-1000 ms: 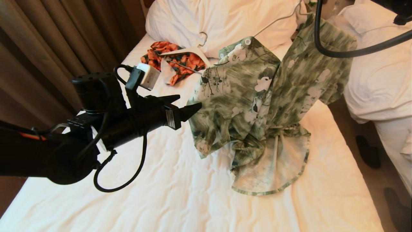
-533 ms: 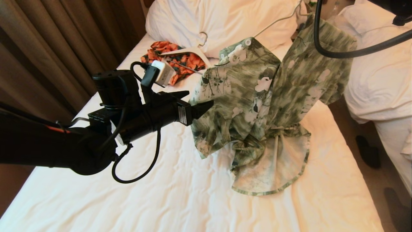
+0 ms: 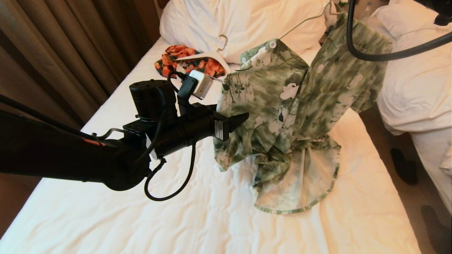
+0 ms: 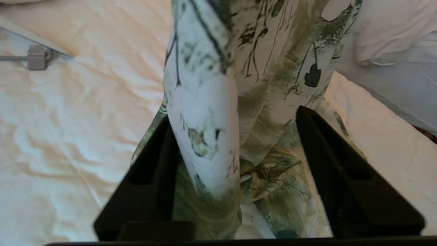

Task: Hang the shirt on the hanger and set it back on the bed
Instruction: Take the clothes hanger out of the clothes

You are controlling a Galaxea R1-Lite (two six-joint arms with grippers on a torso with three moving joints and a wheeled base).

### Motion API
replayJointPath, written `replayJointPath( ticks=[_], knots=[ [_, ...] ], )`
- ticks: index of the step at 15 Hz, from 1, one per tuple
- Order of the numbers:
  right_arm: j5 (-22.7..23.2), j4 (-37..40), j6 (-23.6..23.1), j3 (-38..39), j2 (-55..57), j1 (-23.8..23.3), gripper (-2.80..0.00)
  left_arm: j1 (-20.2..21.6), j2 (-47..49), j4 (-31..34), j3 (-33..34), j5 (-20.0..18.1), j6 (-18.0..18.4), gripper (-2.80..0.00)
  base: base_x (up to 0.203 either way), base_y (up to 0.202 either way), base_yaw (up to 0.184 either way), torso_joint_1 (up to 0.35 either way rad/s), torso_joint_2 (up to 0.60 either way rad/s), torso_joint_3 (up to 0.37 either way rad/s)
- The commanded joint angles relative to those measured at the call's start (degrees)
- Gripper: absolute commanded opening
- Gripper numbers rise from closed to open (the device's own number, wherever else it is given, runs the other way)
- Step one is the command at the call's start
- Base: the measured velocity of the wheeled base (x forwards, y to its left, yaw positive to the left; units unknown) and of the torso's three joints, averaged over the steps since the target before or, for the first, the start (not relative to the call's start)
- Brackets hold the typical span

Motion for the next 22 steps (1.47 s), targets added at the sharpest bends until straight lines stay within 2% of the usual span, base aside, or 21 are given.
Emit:
replayJointPath(
  ticks=[1, 4, 7, 10, 14, 20, 22],
  knots=[
    [-0.1, -0.1, -0.2, 0.0, -0.1, -0.1, -2.8, -0.9, 1.2, -0.2, -0.9, -0.1, 0.3, -2.8, 0.0, 0.0, 0.0, 0.0, 0.0, 0.0],
    [-0.1, -0.3, -0.2, 0.0, -0.4, -0.3, -2.8, -1.8, 1.2, -0.3, -1.8, 1.0, 0.3, -2.8, 0.0, 0.0, 0.0, 0.0, 0.0, 0.0],
    [-0.2, -0.4, 0.7, 0.1, -1.0, -1.3, -2.8, -1.7, -2.7, -0.2, -1.3, 6.1, -0.3, -2.8, 0.0, 0.0, 0.0, 0.0, 0.0, 0.0],
    [-0.2, -0.4, 1.0, 0.1, -1.1, -2.0, -2.8, -2.0, -8.7, -0.2, 3.1, 10.5, -1.9, -2.8, 0.0, 0.0, 0.0, 0.0, 0.0, 0.0],
    [-0.4, -0.3, 1.1, 0.1, -1.6, -2.9, -2.8, -1.9, -13.0, -0.2, 10.7, 12.5, -2.1, -2.8, 0.0, 0.0, 0.0, 0.0, 0.0, 0.0],
    [-0.4, -0.1, 0.9, 0.0, -2.2, -6.1, -2.8, -2.1, -17.5, -0.8, 22.2, 12.7, -2.9, -2.8, 0.0, 0.0, 0.0, 0.0, 0.0, 0.0],
    [-0.4, -0.1, 0.9, 0.0, -2.2, -6.6, -2.8, -2.3, -17.3, -6.1, 25.4, 12.7, -2.8, -2.8, 0.0, 0.0, 0.0, 0.0, 0.0, 0.0]
  ],
)
